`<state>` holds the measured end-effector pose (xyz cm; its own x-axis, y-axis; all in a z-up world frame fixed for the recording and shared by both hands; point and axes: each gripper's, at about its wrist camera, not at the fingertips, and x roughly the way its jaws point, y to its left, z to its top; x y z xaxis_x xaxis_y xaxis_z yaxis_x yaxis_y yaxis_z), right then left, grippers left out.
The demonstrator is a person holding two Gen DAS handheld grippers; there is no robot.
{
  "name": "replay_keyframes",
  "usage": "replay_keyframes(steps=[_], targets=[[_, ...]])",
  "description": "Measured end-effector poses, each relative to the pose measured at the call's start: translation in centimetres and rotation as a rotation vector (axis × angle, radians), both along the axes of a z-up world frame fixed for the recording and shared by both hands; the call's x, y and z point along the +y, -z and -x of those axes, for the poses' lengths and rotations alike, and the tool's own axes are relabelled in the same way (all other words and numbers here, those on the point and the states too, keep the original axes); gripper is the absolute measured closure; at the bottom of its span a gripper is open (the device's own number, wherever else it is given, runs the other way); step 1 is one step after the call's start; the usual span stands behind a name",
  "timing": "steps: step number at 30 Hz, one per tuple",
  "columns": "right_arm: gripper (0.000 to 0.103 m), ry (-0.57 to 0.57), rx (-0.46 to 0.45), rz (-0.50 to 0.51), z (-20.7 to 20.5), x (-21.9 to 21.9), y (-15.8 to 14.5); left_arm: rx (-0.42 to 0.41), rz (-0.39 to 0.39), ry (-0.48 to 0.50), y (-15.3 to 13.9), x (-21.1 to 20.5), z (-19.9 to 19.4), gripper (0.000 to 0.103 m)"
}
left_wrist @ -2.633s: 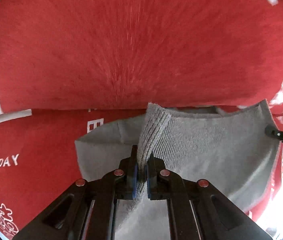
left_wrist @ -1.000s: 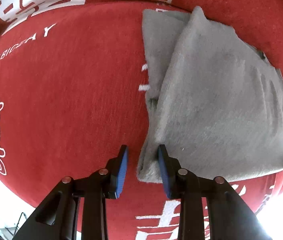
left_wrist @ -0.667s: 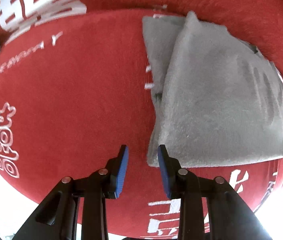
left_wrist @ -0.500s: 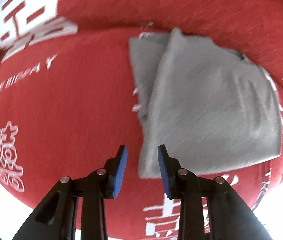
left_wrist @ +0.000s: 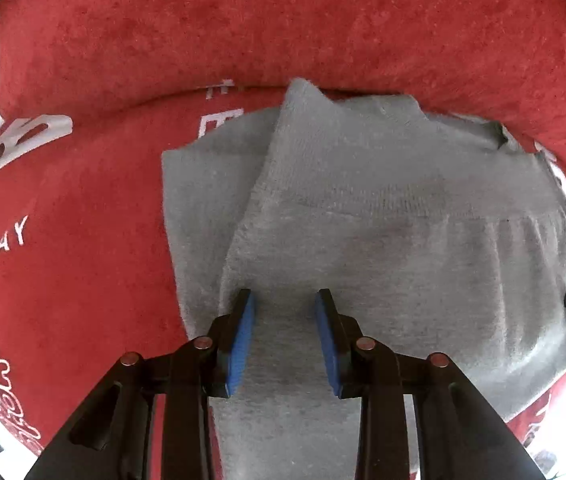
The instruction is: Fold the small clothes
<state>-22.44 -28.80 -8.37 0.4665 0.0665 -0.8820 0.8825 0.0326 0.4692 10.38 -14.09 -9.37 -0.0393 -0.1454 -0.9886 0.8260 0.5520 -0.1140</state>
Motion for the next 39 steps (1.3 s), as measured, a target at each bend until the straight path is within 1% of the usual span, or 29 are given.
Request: replay_keyframes(steps=[1, 4, 6, 8, 11, 12, 14, 15, 16, 21, 23, 25, 27, 29, 30, 32, 37, 38, 39], targets=[[0.093, 0.009, -0.012, -0.002, 0.4, 0.0, 0.0, 0.008, 0.002, 0.001, -0.1, 0.1, -0.2, 0.069], [0.092, 0.025, 0.015, 0.017, 1.5, -0.3, -0.7, 0.02, -0.008, 0.014, -0.4, 0.6, -0.5, 0.069], [0.089, 0.05, 0.026, 0.02, 2.4, -0.5, -1.3, 0.01, -0.019, 0.025, -0.9, 0.9, -0.5, 0.069], [0.088, 0.064, 0.024, 0.027, 3.1, -0.6, -2.2, -0.013, -0.032, 0.033, -1.5, 1.1, -0.4, 0.069], [0.085, 0.062, 0.018, 0.04, 3.3, 0.1, -3.3, -0.001, -0.04, 0.029, -1.9, 1.8, -0.5, 0.069], [0.082, 0.061, 0.016, 0.041, 3.3, 0.4, -3.6, 0.006, -0.042, 0.025, -2.1, 2.1, -0.5, 0.069], [0.071, 0.061, 0.009, 0.039, 3.2, 1.0, -4.0, 0.011, -0.046, 0.022, -2.2, 2.5, -0.7, 0.069], [0.062, 0.059, 0.003, 0.037, 2.9, 1.6, -4.2, 0.011, -0.047, 0.023, -2.4, 2.6, -0.7, 0.069], [0.056, 0.054, -0.004, 0.034, 2.6, 2.2, -4.3, 0.011, -0.048, 0.025, -2.6, 2.8, -0.6, 0.069], [0.055, -0.009, -0.024, 0.014, 0.8, 5.4, -4.8, 0.03, -0.074, 0.029, -2.8, 3.8, -0.2, 0.069], [0.05, -0.03, -0.024, 0.005, 0.1, 6.5, -4.7, 0.037, -0.076, 0.03, -2.8, 4.3, -0.1, 0.069], [0.043, -0.051, -0.029, -0.017, -0.8, 7.9, -4.3, 0.045, -0.079, 0.034, -2.8, 4.8, 0.1, 0.069], [0.043, -0.066, -0.03, -0.029, -1.4, 8.9, -4.0, 0.056, -0.09, 0.039, -2.7, 5.1, 0.3, 0.069], [0.042, -0.077, -0.034, -0.043, -2.2, 10.0, -3.6, 0.068, -0.1, 0.039, -2.5, 5.5, 0.5, 0.037], [0.042, -0.08, -0.037, -0.049, -2.4, 10.4, -3.5, 0.061, -0.094, 0.035, -2.7, 5.7, 0.5, 0.015], [0.041, -0.09, -0.041, -0.062, -3.2, 11.3, -3.3, 0.043, -0.068, 0.038, -3.1, 6.3, 0.6, 0.013], [0.04, -0.117, -0.048, -0.079, -4.8, 13.0, -2.9, 0.069, -0.074, 0.03, -3.1, 7.5, 0.3, 0.013], [0.036, -0.118, -0.05, -0.082, -4.8, 13.2, -2.9, 0.073, -0.071, 0.029, -3.2, 7.5, 0.2, 0.013], [0.026, -0.116, -0.056, -0.085, -4.9, 13.5, -2.8, 0.076, -0.07, 0.026, -3.2, 7.7, 0.1, 0.013]])
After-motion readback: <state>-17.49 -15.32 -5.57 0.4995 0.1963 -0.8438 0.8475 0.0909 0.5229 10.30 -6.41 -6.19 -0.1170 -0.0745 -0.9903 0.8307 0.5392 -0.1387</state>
